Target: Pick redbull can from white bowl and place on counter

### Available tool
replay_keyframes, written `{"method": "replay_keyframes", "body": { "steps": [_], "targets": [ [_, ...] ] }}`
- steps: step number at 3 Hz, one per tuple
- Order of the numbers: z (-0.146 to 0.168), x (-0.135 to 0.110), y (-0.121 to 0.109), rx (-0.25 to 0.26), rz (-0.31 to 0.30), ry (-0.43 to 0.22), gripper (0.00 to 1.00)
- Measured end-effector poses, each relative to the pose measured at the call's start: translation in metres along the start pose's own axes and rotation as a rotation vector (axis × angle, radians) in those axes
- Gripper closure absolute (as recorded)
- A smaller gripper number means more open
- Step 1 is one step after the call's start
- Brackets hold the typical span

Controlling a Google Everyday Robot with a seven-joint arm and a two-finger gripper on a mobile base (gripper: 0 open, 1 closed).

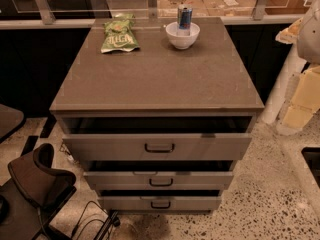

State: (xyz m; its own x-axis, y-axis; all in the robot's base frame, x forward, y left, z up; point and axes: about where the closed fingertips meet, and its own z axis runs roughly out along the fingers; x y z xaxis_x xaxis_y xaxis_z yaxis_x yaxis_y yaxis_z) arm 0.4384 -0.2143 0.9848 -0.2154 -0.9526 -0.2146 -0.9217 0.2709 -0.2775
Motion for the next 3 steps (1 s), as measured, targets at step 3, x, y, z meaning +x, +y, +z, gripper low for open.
{"method": "replay_keyframes", "body": {
  "steps": [3],
  "targets": [
    [0.002, 0.017, -0.069, 0.144, 0.08, -0.117, 0.0]
  ]
}}
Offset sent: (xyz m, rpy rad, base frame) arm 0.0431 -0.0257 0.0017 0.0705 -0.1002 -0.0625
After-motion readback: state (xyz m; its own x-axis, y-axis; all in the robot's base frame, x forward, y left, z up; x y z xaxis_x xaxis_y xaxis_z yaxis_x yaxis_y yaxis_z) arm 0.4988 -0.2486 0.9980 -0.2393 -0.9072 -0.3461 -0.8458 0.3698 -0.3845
